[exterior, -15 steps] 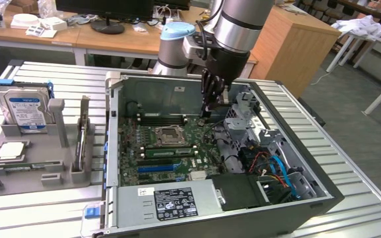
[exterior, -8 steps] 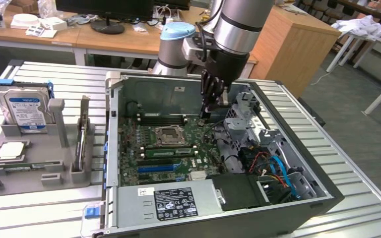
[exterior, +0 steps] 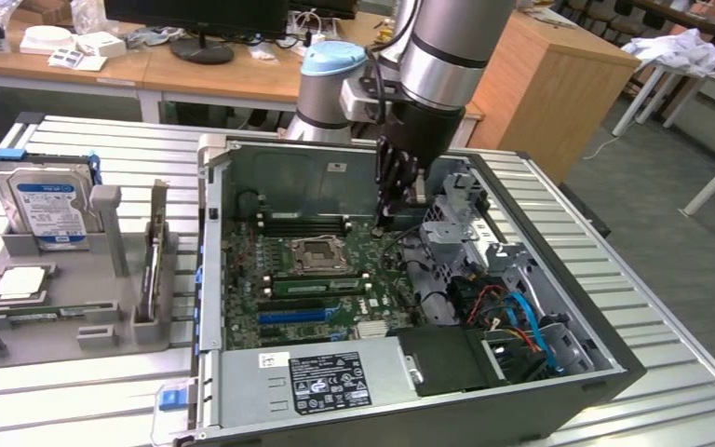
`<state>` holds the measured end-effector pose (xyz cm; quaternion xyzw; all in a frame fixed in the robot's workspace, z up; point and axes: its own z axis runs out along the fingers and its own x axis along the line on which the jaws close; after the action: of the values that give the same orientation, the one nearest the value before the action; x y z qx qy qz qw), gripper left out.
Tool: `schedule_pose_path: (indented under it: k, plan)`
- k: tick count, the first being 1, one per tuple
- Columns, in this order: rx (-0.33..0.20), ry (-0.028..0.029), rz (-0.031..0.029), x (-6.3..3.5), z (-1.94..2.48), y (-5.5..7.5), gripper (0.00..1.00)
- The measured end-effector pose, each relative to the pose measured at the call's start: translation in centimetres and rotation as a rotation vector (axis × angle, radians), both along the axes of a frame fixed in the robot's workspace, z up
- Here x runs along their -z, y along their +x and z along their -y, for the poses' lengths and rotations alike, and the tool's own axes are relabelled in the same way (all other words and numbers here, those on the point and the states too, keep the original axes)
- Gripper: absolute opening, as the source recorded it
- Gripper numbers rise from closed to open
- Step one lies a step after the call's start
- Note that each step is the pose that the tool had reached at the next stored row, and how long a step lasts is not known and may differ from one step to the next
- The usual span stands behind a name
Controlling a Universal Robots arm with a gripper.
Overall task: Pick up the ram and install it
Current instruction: 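Press down the ram until it locks into place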
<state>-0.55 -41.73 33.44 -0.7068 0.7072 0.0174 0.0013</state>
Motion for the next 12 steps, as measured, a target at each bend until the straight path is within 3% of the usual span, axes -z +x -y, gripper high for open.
schedule_pose_path:
  k: [12]
  plan:
    - [0.0,0.0001,0.0,1.37,0.0,0.0,0.11]
